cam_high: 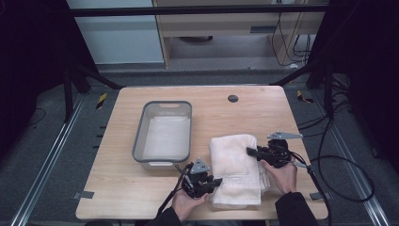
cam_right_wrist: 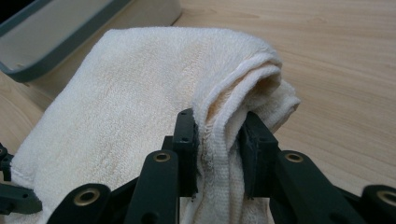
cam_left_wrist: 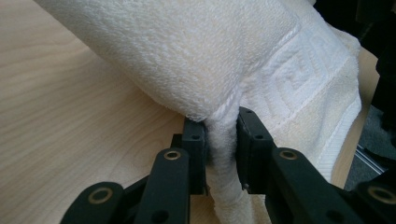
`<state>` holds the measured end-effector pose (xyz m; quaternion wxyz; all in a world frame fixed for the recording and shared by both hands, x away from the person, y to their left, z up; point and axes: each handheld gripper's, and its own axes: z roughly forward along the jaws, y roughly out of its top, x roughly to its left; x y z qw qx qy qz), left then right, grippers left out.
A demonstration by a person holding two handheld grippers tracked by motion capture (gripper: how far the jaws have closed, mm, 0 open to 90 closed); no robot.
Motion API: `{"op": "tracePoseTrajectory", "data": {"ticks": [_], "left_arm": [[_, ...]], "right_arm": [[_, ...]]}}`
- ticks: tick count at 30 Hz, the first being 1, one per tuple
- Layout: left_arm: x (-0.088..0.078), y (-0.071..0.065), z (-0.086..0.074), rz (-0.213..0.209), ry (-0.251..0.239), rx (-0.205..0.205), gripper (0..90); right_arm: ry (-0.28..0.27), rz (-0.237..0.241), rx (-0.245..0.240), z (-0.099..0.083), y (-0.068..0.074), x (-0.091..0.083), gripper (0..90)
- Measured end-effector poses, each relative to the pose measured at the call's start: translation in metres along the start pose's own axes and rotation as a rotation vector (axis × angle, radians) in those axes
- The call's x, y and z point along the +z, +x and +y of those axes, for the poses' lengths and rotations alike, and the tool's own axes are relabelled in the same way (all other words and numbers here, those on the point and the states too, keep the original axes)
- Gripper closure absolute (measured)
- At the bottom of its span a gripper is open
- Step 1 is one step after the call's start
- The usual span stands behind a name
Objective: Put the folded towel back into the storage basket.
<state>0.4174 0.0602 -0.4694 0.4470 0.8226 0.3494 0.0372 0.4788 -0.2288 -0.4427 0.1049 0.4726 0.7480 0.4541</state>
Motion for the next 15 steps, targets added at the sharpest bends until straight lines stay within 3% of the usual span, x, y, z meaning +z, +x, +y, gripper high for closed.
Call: {"op": "tracePoseTrajectory", "data": {"ticks": [15], "left_arm": [[-0.025, -0.003, 0.016, 0.003, -0.083, 0.022, 75.0]], "right_arm": [[-0.093, 0.012, -0.012, 0.020, 0.014, -0.021, 71.2]]}}
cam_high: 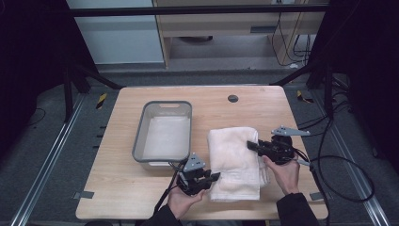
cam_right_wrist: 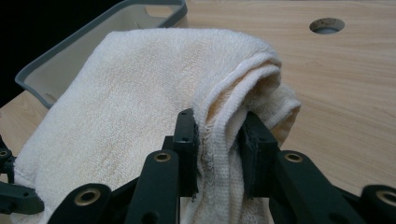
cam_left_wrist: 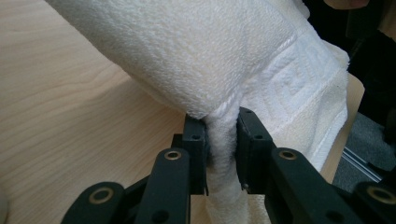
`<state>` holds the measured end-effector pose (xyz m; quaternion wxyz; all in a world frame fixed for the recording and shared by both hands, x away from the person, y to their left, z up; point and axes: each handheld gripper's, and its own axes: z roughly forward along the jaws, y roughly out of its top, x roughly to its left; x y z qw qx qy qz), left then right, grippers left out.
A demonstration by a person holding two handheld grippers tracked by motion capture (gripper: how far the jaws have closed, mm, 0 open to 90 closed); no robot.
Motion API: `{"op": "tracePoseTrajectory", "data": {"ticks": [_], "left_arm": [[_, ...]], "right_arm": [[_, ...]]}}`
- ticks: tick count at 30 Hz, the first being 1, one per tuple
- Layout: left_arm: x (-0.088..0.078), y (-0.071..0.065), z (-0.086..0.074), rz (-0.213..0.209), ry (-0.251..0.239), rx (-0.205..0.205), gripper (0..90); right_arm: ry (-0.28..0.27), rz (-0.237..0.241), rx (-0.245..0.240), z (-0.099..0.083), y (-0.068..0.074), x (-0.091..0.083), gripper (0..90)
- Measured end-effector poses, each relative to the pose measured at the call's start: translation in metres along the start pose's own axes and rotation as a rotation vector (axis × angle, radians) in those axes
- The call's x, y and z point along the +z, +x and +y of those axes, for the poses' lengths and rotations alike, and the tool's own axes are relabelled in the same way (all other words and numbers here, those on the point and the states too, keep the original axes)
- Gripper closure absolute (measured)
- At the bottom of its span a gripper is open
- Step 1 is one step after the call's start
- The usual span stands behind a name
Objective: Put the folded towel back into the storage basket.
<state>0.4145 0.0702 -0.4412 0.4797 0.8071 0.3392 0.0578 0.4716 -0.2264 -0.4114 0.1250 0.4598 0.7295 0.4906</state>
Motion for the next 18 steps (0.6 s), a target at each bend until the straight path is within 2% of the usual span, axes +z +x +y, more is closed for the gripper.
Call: {"op": "tracePoseTrajectory", "data": {"ticks": [4, 18], "left_arm": [[-0.006, 0.000, 0.004, 0.012, -0.015, 0.000, 75.1], [-0.021, 0.003, 0.017, 0.023, -0.075, 0.005, 75.5]], "right_arm": [[-0.019, -0.006, -0.017, 0.005, 0.004, -0.002, 71.2], [-0.076, -0.006, -0.019, 0.021, 0.015, -0.007, 71.5]]}}
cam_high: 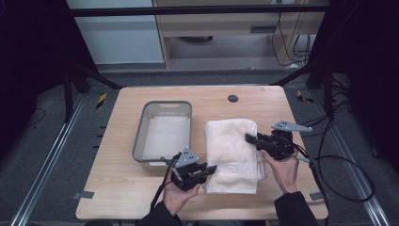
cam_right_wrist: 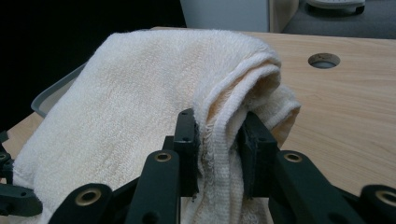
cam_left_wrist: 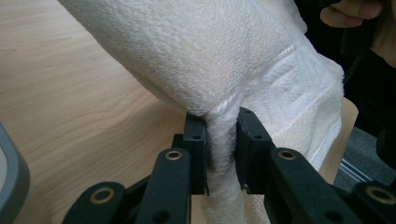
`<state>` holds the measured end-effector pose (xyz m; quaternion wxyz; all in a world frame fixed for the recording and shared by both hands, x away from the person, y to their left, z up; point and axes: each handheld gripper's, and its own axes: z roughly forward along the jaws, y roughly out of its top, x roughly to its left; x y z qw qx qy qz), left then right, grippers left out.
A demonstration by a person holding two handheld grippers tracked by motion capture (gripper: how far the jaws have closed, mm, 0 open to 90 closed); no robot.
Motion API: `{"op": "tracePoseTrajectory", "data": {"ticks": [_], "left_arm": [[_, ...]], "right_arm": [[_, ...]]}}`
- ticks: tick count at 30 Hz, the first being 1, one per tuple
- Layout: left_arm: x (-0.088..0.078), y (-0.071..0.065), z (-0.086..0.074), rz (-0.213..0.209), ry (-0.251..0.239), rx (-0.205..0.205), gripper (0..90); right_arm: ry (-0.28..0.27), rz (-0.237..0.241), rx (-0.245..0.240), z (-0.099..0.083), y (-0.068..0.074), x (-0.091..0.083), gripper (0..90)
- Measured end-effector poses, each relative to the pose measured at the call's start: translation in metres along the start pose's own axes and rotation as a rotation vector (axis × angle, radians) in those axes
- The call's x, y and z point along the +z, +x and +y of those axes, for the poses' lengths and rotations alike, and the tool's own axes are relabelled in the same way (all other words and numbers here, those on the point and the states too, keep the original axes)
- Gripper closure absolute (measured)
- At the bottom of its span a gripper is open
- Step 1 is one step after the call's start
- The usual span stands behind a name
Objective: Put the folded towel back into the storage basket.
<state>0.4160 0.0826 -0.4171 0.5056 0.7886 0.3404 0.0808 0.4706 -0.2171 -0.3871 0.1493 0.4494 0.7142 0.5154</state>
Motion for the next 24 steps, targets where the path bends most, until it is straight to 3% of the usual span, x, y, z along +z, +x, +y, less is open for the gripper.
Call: {"op": "tracePoseTrajectory", "data": {"ticks": [12, 24], "left_arm": [[-0.009, 0.001, 0.016, 0.006, -0.051, 0.017, 75.7], [-0.018, 0.000, 0.040, 0.013, -0.105, 0.038, 75.9]], "right_arm": [[-0.055, 0.006, 0.003, 0.010, 0.003, -0.001, 71.5], [-0.128, -0.017, 0.005, 0.024, 0.006, -0.007, 71.6]]}}
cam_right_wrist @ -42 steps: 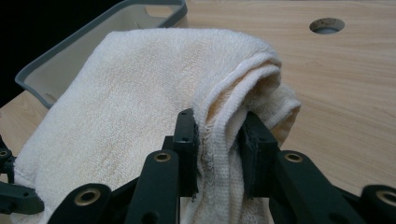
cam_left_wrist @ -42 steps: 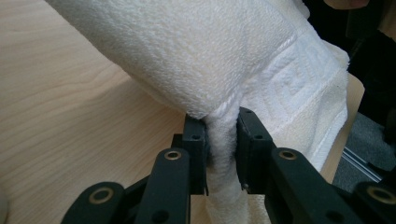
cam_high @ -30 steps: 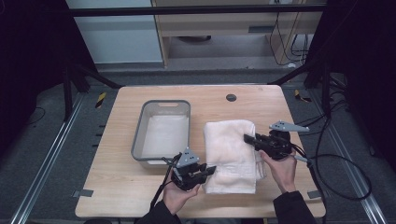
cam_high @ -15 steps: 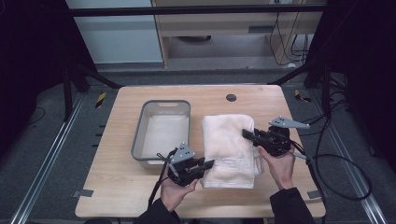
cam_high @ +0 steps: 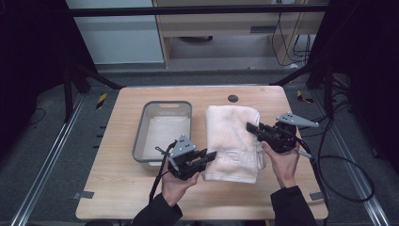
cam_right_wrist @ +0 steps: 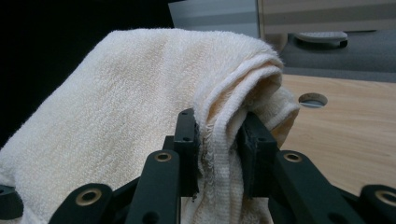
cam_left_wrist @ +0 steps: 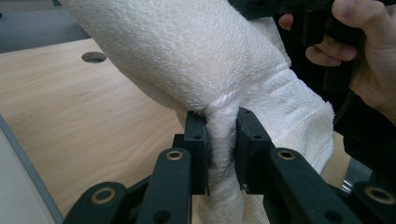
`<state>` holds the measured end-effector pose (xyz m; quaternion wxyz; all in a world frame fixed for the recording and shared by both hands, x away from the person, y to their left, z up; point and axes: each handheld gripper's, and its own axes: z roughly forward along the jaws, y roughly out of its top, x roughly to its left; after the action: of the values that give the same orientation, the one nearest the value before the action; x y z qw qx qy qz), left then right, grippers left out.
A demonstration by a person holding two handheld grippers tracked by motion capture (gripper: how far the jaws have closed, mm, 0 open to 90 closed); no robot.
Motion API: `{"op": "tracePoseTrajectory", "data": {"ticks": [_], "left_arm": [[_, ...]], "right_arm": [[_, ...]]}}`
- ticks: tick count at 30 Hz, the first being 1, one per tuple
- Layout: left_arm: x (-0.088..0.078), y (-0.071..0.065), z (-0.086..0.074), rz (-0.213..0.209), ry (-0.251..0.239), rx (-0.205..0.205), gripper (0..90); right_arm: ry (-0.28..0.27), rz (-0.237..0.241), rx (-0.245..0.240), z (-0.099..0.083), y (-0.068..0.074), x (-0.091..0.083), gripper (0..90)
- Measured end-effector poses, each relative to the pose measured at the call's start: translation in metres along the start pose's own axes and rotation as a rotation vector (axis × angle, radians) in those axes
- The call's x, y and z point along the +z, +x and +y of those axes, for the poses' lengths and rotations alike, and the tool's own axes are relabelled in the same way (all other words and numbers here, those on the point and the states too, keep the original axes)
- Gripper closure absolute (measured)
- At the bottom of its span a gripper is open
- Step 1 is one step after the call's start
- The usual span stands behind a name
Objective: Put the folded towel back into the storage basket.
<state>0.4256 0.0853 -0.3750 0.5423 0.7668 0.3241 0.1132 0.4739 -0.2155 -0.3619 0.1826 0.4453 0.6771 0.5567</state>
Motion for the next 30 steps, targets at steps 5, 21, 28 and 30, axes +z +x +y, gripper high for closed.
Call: {"op": "tracePoseTrajectory", "data": {"ticks": [5, 21, 28, 30], "left_arm": [[-0.005, 0.002, 0.009, 0.009, -0.024, 0.005, 76.1], [-0.020, 0.019, 0.023, 0.045, -0.066, 0.008, 76.3], [-0.029, 0.025, 0.031, 0.060, -0.085, 0.007, 76.4], [-0.031, 0.026, 0.033, 0.066, -0.085, 0.012, 76.4]], "right_arm": [[-0.036, -0.001, 0.001, 0.008, 0.003, 0.002, 71.7], [-0.081, 0.006, -0.011, 0.027, 0.015, 0.020, 71.7], [-0.097, 0.014, -0.018, 0.037, 0.022, 0.027, 71.7], [-0.101, 0.018, -0.020, 0.040, 0.023, 0.029, 71.7]]}}
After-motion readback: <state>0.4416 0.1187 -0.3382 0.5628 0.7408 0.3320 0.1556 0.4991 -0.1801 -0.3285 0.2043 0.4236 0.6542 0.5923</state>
